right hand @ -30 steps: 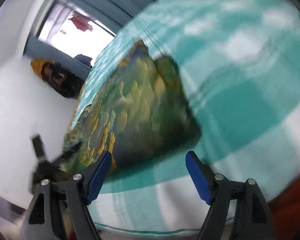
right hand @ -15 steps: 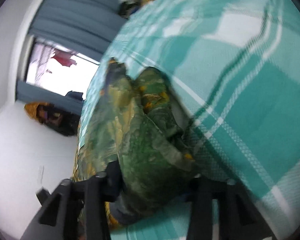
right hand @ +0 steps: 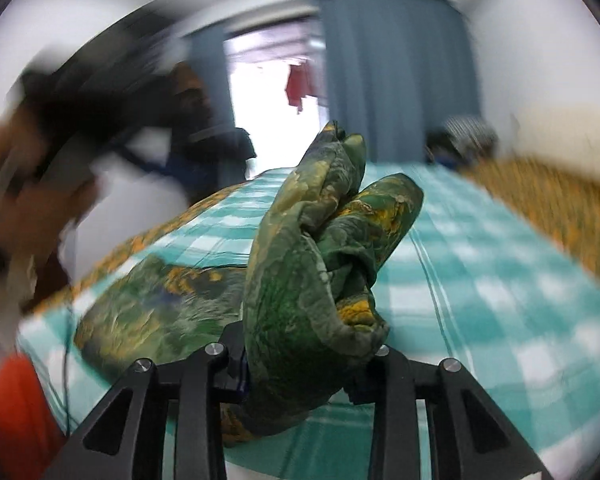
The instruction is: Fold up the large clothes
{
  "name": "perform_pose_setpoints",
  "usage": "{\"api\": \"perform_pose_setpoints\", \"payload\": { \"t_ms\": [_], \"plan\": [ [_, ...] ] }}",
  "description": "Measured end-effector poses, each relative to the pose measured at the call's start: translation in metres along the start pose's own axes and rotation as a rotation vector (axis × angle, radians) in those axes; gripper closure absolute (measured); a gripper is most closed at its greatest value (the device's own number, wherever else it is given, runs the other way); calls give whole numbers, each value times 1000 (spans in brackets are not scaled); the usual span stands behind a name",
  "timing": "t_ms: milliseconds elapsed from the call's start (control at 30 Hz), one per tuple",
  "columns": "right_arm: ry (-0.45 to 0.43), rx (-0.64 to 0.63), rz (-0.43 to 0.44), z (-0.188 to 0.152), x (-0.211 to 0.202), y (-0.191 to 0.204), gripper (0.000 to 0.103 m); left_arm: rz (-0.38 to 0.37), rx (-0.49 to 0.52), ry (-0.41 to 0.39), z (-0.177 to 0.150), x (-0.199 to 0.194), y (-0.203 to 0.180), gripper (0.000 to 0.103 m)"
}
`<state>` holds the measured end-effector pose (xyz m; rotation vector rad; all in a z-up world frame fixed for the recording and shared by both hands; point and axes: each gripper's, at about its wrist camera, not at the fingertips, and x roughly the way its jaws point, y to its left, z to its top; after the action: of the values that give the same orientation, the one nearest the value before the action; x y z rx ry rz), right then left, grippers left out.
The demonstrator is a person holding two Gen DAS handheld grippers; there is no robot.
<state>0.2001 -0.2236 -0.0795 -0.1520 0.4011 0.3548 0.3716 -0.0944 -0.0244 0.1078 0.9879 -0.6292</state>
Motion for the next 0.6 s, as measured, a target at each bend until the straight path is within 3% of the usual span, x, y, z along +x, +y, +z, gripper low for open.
{"api": "perform_pose_setpoints", "payload": {
  "t_ms": [67, 167, 233, 300, 400, 467, 533, 600],
  "plan": [
    [-9, -119, 2, 2, 0, 27, 70, 66, 33, 56, -3, 10, -6, 3],
    [-30, -267, 15, 0, 1, 63, 70, 266, 75, 127, -20, 30, -2, 7],
    [-31, -314, 33, -4, 1, 76, 70, 314, 74, 161, -32, 38, 4, 57],
    [-10, -326, 43, -5, 5, 78, 70, 241, 16, 176, -42, 37, 21, 72],
    [15, -262, 138, 0, 5, 69, 58, 184, -20, 147, -45, 22, 45, 74],
    [11, -136, 262, 8, -3, 52, 43, 147, -48, 120, -50, 4, 71, 74],
    [41, 33, 345, 15, 2, 27, 43, 110, -76, 96, -58, -13, 103, 74],
    [95, 182, 370, 18, 20, 3, 43, 82, -98, 79, -68, -20, 126, 72]
  ]
}}
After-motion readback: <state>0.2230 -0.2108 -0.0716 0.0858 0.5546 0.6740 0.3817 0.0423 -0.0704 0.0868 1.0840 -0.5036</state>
